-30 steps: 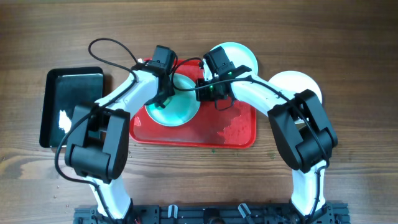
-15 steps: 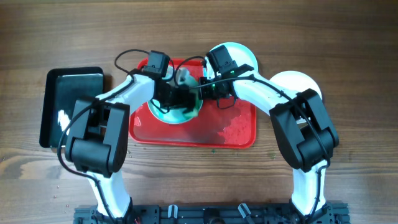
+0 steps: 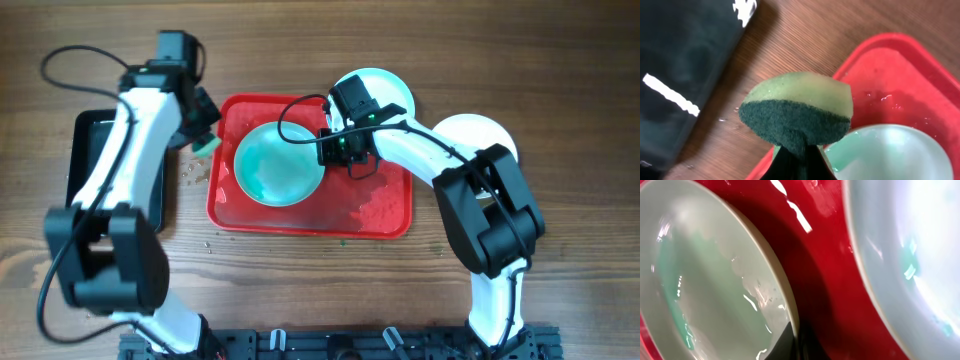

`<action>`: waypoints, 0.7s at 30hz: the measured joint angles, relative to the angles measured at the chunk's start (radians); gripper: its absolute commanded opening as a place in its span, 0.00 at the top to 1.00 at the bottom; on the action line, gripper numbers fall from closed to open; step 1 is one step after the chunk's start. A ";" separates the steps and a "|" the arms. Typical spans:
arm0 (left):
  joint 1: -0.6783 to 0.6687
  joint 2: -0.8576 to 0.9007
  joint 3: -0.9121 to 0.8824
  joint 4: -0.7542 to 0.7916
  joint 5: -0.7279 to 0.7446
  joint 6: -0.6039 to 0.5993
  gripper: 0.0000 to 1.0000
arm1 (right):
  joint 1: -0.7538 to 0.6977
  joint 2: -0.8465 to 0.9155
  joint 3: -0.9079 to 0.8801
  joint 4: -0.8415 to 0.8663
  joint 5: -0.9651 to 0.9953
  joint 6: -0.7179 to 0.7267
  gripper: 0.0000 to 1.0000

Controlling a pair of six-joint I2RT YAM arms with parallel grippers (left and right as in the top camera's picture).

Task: Clean dirty plates on tray and stack at the side
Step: 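Lift the plate with right gripper and stack it on the right plate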

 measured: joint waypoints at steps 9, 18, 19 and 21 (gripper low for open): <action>0.215 -0.046 0.003 -0.051 0.121 0.100 0.96 | 0.111 -0.292 -0.006 -0.172 0.490 -0.084 0.96; 0.255 -0.046 0.003 -0.034 0.132 0.103 0.96 | 0.445 -0.323 -0.006 -0.181 1.451 -0.217 0.96; 0.255 -0.046 0.003 -0.033 0.133 0.103 0.96 | 0.457 -0.323 -0.006 -0.177 1.503 -0.227 0.96; 0.255 -0.046 0.003 -0.033 0.133 0.103 0.96 | 0.483 -0.323 -0.006 -0.174 1.620 -0.244 0.95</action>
